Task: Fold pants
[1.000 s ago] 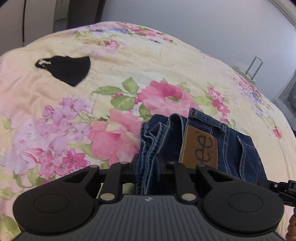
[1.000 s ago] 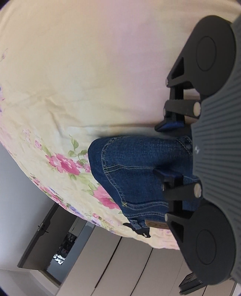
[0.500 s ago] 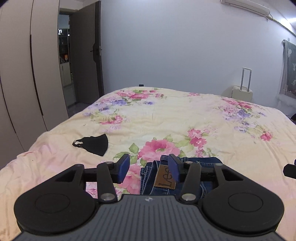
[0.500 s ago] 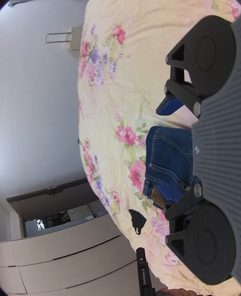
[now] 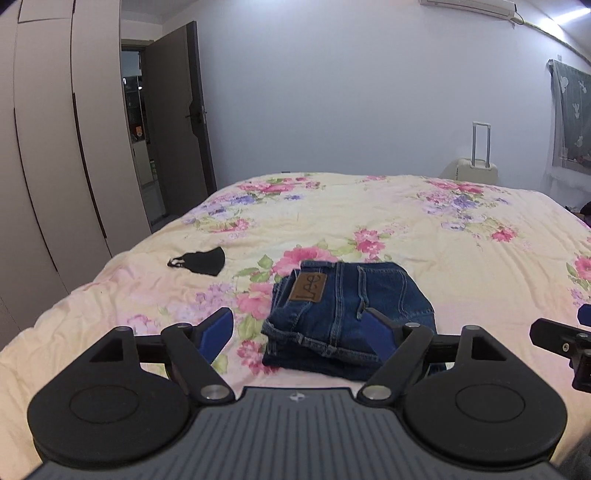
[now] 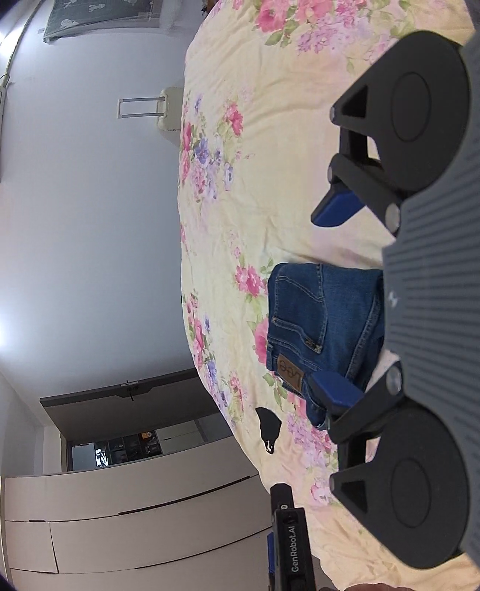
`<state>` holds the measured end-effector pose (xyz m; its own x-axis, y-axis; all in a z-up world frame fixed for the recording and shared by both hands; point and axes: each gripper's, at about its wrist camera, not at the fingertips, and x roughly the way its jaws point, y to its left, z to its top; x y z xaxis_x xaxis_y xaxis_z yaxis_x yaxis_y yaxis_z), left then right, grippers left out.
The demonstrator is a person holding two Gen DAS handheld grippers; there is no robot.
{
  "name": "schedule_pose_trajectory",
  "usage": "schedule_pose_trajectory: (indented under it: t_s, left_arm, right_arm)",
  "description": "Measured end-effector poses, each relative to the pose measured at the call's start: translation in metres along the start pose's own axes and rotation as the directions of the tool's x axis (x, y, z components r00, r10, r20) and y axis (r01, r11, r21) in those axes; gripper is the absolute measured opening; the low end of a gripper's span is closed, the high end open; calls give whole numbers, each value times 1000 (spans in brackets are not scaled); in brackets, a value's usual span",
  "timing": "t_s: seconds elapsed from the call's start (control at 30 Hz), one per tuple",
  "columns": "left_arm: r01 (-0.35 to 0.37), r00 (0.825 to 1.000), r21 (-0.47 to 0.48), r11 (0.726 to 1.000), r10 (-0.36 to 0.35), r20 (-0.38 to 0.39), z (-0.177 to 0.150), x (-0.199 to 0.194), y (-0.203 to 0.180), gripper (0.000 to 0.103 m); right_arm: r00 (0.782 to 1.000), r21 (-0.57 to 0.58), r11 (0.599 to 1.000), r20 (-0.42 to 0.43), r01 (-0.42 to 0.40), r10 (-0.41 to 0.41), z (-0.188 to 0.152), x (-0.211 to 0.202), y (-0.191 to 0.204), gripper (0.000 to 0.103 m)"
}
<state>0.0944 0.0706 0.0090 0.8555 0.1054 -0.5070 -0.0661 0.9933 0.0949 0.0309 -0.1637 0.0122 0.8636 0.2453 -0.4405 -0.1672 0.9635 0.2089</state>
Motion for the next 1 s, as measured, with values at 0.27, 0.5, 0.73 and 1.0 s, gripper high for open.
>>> schedule_pose_trajectory:
  t_s: [0.27, 0.5, 0.73, 1.0]
  left_arm:
    - [-5, 996, 5, 1000, 5, -88, -41, -5, -13, 93]
    - [6, 995, -2, 1000, -7, -95, -47, -14, -18, 93]
    - [5, 996, 7, 1000, -5, -85, -44, -18, -24, 93]
    - [2, 996, 10, 1000, -1, -85, -44, -19, -24, 93]
  right_arm:
    - [999, -16, 1000, -44, 12, -13, -35, -11, 11, 82]
    - [994, 4, 1000, -105, 13, -13, -55, -5, 10, 82]
    - [996, 1, 1000, -92, 5, -5, -55, -9, 9, 82]
    - [997, 5, 1000, -80, 1, -1, -54, -14, 9, 82]
